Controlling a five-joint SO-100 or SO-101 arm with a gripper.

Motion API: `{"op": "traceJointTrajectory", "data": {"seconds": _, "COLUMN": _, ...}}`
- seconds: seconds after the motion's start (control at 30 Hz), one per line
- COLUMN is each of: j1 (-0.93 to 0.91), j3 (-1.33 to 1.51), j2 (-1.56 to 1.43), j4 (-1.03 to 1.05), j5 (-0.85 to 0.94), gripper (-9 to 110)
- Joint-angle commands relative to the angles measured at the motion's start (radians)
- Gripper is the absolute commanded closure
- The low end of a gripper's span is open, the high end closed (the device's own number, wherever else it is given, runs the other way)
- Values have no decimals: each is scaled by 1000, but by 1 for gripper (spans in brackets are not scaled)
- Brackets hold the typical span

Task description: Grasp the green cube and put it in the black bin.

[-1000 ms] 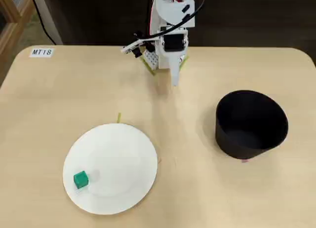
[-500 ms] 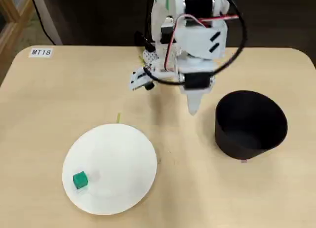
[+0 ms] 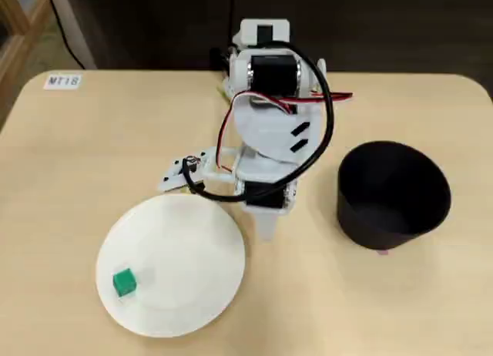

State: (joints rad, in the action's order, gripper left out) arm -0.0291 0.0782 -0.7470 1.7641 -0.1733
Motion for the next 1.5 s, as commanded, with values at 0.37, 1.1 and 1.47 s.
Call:
{"op": "traceJointTrajectory", "data": {"seconds": 0.37, "j1": -242, "j3": -49, "j2": 80, "j4": -178, "j5": -97, "gripper": 102}}
{"op": "traceJointTrajectory", "data": {"seconds": 1.1, "j1": -328, "j3": -49, "j2": 143, "j4": -141, "j5": -569, "gripper": 102}}
{"op": "traceJointTrajectory", "data": {"seconds": 1.47, "j1": -410, "j3": -51, "j2": 172, "j4": -224, "j5": -377, "gripper": 102}}
